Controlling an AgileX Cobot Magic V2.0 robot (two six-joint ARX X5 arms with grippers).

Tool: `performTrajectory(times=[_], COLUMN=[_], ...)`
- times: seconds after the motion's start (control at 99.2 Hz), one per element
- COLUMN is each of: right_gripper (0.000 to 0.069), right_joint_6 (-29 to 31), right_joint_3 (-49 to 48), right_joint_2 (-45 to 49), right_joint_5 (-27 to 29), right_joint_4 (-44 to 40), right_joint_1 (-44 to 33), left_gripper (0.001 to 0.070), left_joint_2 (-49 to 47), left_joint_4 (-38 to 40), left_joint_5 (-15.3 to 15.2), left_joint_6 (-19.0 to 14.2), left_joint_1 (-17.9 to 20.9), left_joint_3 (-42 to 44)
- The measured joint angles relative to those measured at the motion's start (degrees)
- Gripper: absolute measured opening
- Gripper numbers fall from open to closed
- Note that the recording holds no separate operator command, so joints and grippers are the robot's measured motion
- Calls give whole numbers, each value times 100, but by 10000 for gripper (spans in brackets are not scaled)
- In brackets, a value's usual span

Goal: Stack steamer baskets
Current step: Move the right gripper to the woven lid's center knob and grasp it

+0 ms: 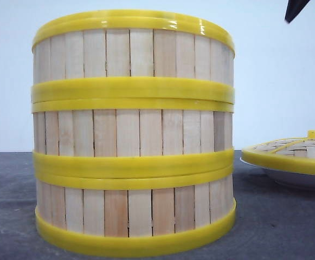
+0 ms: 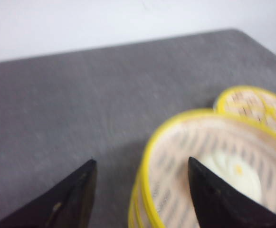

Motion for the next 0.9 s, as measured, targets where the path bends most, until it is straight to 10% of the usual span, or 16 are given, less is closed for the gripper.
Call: performTrajectory(times=[0.363, 0.897], right_gripper=[424, 325], right_joint_6=[31, 20], right_joint_3=[22, 22], right_joint_2=[1447, 2671], right_joint_5=[-636, -337], right_joint_4=[238, 1097], right_joint_1=[-1097, -1228], left_gripper=[357, 357], left_joint_2=[-1600, -1915], left_joint_4=[498, 422], left_joint_5=[2, 2], left_joint_6=[-28, -50], left_joint_1=[-911, -968], left_joint_3=[-1292, -1292])
